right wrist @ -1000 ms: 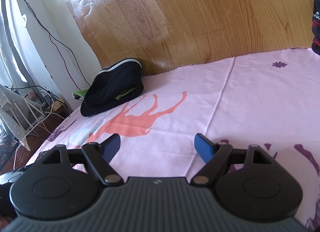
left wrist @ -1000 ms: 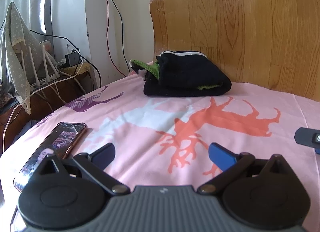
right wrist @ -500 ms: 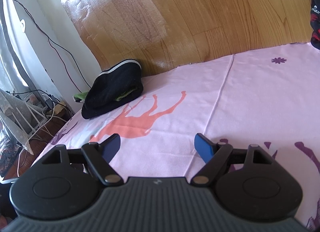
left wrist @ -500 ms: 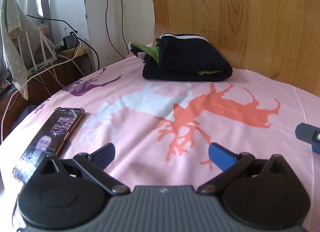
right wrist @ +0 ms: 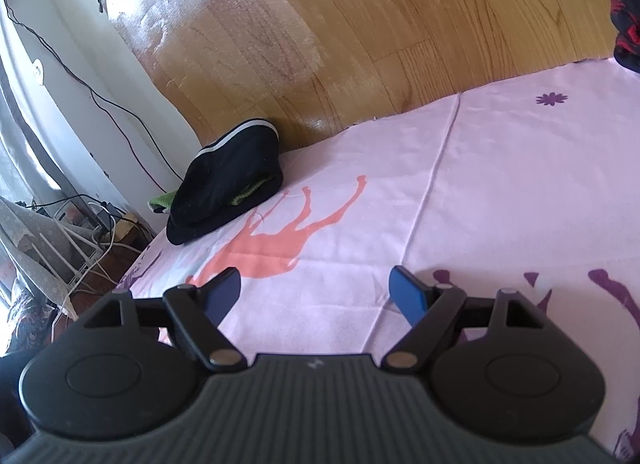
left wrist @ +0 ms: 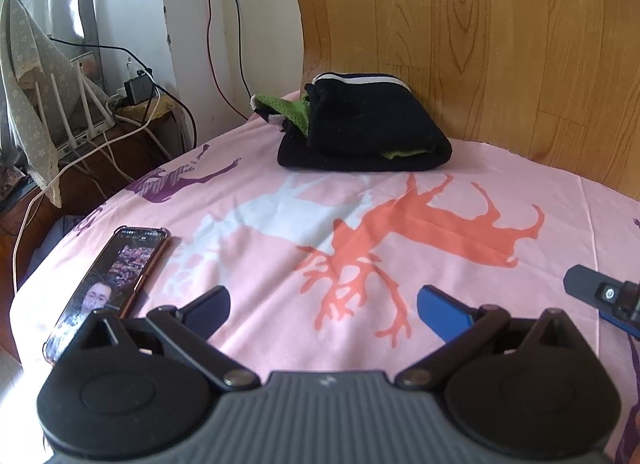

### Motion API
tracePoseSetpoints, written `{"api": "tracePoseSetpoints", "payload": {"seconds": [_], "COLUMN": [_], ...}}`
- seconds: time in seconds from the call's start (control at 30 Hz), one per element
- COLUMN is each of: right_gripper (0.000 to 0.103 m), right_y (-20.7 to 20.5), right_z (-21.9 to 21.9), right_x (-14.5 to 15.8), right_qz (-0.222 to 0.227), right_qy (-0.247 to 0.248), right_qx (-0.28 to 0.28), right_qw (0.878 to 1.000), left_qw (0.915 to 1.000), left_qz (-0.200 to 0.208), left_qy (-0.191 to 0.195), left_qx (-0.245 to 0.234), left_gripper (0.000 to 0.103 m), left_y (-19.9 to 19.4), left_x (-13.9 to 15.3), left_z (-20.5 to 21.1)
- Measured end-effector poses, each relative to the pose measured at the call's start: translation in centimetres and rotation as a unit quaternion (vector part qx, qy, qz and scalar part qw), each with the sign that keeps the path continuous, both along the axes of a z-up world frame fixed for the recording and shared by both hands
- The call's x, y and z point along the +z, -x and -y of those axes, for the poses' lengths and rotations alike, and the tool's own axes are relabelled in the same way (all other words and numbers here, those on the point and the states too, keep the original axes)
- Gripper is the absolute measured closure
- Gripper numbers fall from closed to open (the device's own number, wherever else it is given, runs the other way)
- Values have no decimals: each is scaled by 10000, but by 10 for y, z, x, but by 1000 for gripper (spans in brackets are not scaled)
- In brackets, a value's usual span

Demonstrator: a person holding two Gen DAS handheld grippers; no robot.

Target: Fold small clothes

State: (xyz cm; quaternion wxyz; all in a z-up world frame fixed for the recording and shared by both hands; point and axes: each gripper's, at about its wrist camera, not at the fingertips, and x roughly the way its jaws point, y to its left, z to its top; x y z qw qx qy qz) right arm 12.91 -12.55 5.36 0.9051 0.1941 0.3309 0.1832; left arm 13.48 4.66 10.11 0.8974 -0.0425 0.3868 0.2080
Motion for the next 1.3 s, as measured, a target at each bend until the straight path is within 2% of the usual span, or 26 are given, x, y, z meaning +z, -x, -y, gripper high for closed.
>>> {"api": "tracePoseSetpoints", "payload": {"seconds": [1.3], "right_gripper": [20], "right_y": [0], "right_z": [2], "right_x": [1], "right_qz": [-19], "right_qy": [-15], "right_qx": [24], "right_qw": [10000], "left_qw": [9988], "left_qz": [6], "left_qy": [-420], "left_qx": [260], "left_gripper": [0], "left_y": [-2], "left_x": [7], "left_z": [1]}}
